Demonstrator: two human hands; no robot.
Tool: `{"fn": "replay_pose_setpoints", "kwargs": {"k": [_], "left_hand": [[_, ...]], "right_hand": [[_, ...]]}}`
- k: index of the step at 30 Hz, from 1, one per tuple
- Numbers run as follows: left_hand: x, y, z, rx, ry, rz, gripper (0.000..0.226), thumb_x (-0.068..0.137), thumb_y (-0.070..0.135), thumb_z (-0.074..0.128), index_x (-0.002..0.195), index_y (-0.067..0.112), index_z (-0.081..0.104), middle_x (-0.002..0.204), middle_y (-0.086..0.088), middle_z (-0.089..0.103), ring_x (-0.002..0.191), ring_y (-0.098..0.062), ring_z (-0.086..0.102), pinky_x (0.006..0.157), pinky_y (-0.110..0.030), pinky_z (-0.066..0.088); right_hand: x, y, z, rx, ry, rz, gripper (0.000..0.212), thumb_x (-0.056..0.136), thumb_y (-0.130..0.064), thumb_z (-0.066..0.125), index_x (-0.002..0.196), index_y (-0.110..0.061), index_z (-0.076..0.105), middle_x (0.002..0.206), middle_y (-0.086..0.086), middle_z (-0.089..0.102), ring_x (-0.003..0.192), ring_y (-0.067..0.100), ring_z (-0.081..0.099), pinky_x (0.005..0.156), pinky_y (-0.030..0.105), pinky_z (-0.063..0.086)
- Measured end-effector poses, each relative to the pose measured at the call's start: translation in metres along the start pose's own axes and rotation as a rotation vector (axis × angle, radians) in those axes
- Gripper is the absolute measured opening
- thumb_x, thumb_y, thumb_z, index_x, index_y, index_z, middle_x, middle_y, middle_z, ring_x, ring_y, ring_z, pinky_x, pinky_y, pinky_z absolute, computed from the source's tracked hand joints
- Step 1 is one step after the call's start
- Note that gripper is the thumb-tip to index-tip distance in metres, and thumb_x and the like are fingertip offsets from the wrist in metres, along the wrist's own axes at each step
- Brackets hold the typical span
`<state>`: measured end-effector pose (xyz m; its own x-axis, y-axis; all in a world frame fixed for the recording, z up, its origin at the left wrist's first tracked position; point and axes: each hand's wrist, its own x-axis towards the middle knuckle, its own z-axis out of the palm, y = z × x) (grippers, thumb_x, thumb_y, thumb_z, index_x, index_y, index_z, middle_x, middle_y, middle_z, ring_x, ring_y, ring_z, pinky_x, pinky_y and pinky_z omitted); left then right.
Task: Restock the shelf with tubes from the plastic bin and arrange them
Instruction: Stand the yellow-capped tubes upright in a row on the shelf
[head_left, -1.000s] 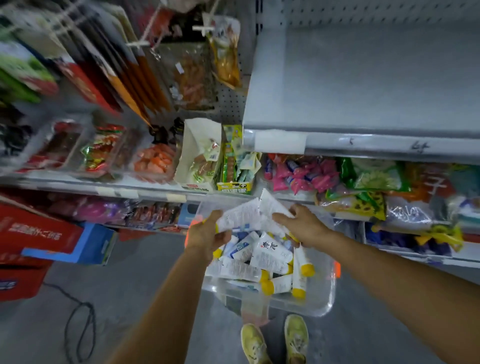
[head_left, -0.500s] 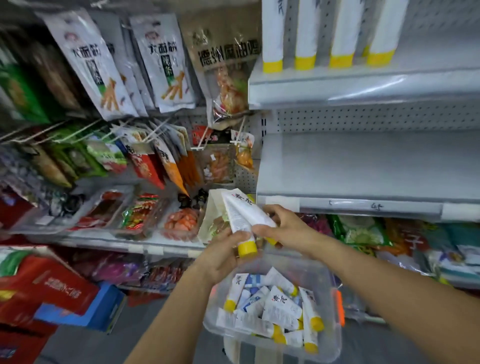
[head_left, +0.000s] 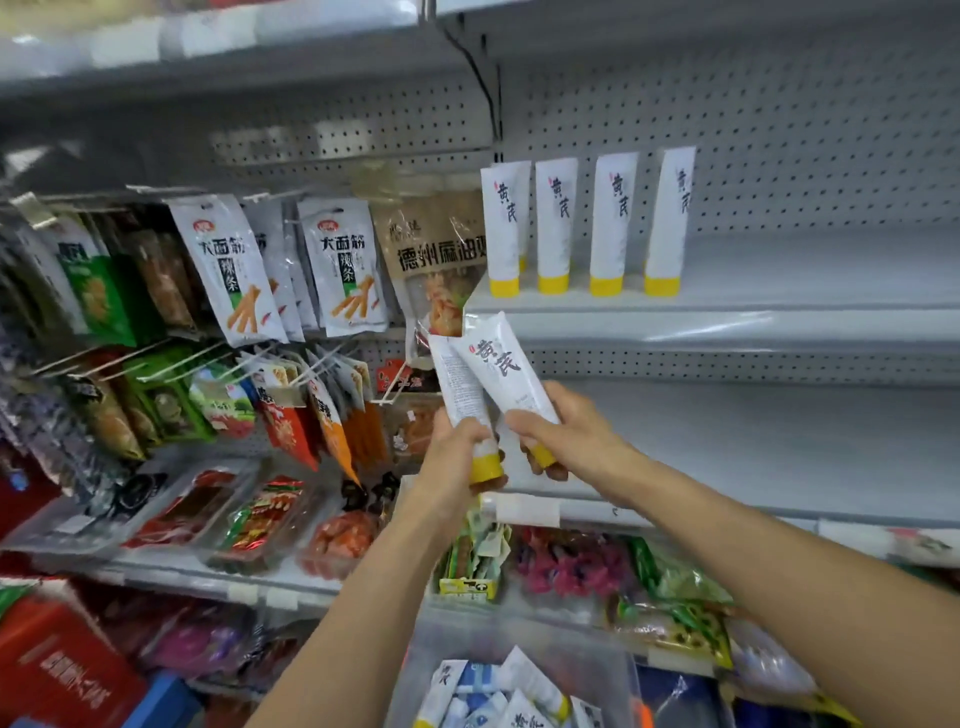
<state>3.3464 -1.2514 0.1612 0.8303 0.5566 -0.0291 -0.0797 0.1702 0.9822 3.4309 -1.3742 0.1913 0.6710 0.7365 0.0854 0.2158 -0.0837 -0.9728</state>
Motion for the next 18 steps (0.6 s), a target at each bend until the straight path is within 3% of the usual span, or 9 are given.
{"fn": "replay_pose_setpoints", "kwargs": {"k": [3, 6, 9, 13, 18], "left_hand": [[0.003, 0.019, 0.041, -0.025, 0.024, 0.084, 0.028, 0.096, 0.012, 0.035, 0.12, 0.02, 0.046, 0.106, -0.015, 0.055, 0.081, -0.023, 0.055, 0.062, -0.036, 0.053], [0.009, 0.034, 0.079, 0.025, -0.026, 0.177, 0.025, 0.098, 0.012, 0.036, 0.116, 0.026, 0.046, 0.11, -0.012, 0.056, 0.088, -0.024, 0.059, 0.067, -0.039, 0.057], [0.012, 0.045, 0.106, 0.126, -0.079, 0.289, 0.037, 0.099, 0.017, 0.046, 0.135, 0.019, 0.039, 0.117, -0.005, 0.058, 0.1, -0.022, 0.06, 0.08, -0.043, 0.059], [0.019, 0.055, 0.136, 0.156, -0.008, 0.356, 0.042, 0.097, 0.02, 0.056, 0.136, 0.02, 0.04, 0.113, -0.004, 0.06, 0.095, -0.019, 0.062, 0.076, -0.037, 0.061], [0.034, 0.062, 0.17, 0.245, 0.078, 0.417, 0.05, 0.09, 0.026, 0.065, 0.134, 0.02, 0.042, 0.105, 0.003, 0.06, 0.092, -0.014, 0.062, 0.083, -0.044, 0.058]], "right_hand": [[-0.001, -0.018, -0.034, 0.028, 0.083, -0.021, 0.022, 0.091, -0.017, 0.049, 0.11, -0.007, 0.052, 0.073, 0.01, 0.054, 0.059, 0.022, 0.05, 0.049, 0.028, 0.033], [-0.004, -0.033, -0.066, 0.02, 0.178, -0.101, 0.02, 0.091, -0.013, 0.046, 0.11, -0.009, 0.05, 0.083, 0.011, 0.056, 0.067, 0.021, 0.053, 0.053, 0.031, 0.039], [-0.007, -0.046, -0.098, 0.016, 0.277, -0.206, 0.021, 0.092, -0.01, 0.048, 0.111, -0.017, 0.05, 0.095, 0.007, 0.059, 0.074, 0.017, 0.056, 0.057, 0.029, 0.046], [-0.006, -0.061, -0.148, -0.018, 0.403, -0.308, 0.022, 0.091, -0.011, 0.057, 0.111, -0.015, 0.052, 0.101, -0.004, 0.062, 0.087, 0.016, 0.062, 0.062, 0.019, 0.052], [0.013, -0.071, -0.209, -0.109, 0.509, -0.289, 0.035, 0.089, -0.014, 0.065, 0.12, -0.017, 0.05, 0.108, 0.002, 0.065, 0.093, 0.018, 0.065, 0.065, 0.013, 0.049]]}}
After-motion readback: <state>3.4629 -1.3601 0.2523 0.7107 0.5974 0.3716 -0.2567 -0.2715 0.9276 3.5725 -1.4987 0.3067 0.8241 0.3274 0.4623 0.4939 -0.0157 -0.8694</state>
